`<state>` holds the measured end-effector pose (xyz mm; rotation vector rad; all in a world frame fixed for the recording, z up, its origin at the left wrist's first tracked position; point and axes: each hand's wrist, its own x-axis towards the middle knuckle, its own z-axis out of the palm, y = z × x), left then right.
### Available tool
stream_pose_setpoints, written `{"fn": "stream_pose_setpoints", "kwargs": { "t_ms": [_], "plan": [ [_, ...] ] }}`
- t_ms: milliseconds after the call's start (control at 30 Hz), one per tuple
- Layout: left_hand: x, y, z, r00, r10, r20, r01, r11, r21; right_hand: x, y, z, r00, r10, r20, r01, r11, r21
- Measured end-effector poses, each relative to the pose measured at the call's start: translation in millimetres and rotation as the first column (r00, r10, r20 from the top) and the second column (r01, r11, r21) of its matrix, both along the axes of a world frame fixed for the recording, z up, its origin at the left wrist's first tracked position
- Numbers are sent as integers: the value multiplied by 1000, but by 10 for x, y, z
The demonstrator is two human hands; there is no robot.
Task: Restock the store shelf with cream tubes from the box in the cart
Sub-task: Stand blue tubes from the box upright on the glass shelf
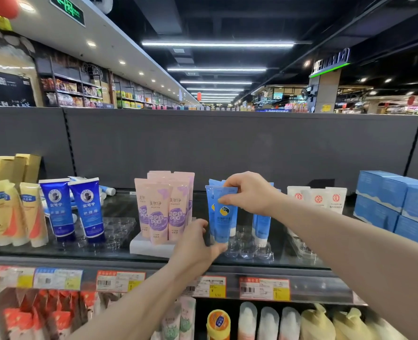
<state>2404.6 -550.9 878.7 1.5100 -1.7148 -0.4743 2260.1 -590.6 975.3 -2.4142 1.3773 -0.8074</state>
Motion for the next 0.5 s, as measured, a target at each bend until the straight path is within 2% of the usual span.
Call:
{"fn": "stream_pose_setpoints", "kwargs": {
  "t_ms": [100,267,333,500],
  "plan": [
    [70,64,-46,945,-28,326,41,999,-34,27,-38,-20,1000,-5,5,5,1000,-26],
    [134,157,-167,727,-67,683,102,995,-12,72,-94,-98,999,-38,20,38,999,-14],
    [144,196,-195,671,-89,736,113,993,17,87,-113,-123,999,-44,21,44,999,-11],
    [163,242,-195,655,-101,749,109,993,38,125,-139,-144,999,-52,16,52,999,-17]
  ]
}}
